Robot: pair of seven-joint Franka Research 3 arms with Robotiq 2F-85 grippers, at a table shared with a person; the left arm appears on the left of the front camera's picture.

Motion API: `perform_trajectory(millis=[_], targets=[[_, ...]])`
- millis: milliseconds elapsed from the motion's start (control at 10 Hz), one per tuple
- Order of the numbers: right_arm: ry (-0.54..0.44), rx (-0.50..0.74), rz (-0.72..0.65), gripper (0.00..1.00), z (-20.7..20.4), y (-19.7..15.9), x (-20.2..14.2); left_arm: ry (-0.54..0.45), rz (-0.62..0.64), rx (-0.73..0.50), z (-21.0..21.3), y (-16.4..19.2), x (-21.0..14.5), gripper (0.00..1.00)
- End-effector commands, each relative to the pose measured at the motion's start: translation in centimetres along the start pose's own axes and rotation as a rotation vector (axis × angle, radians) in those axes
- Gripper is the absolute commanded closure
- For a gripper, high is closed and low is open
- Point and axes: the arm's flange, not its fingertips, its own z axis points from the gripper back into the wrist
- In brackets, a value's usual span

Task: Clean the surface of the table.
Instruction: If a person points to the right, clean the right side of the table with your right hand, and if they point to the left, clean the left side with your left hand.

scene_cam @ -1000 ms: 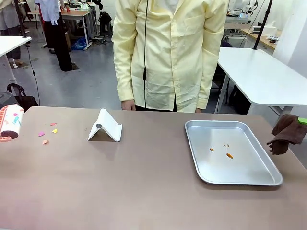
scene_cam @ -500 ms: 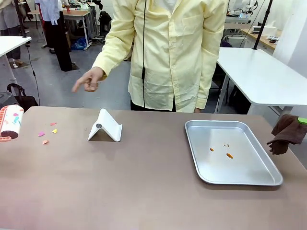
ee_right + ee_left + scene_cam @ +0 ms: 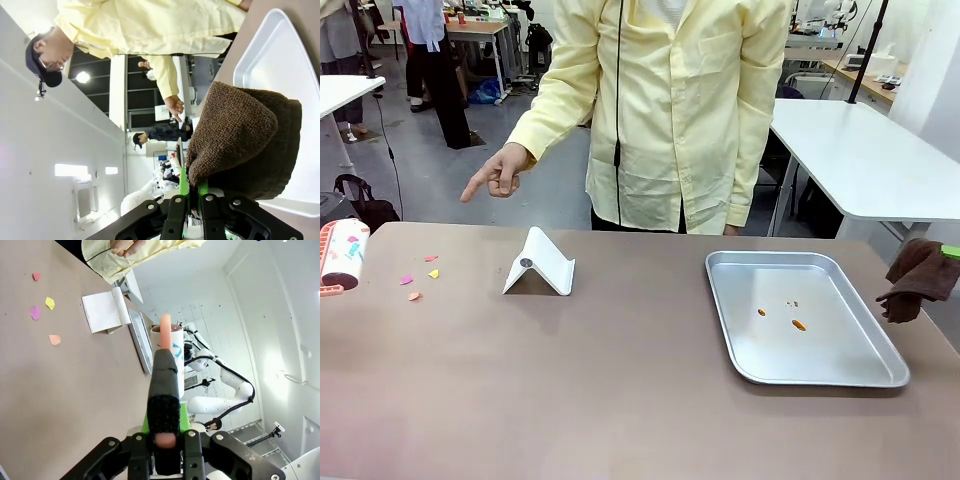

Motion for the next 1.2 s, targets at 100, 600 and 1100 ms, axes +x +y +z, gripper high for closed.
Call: perform_trajectory(millis=[100,600,1100], targets=[[-0.005,-0.012,-0.013,1.00,0.0,0.8,0.0,-0.051,0.020,0.042,-0.6,0.4,0.8,0.78],[-0.005,-0.012,-0.013,1.00,0.0,0.8,0.0,-0.205,0.149,0.296,-2.0,2.7,3.6,0.78],[-0.005,-0.012,-0.013,1.00,0.0,0.8,0.0,-0.235,0.267,0.432,-2.7,5.2,4.5,0.78]])
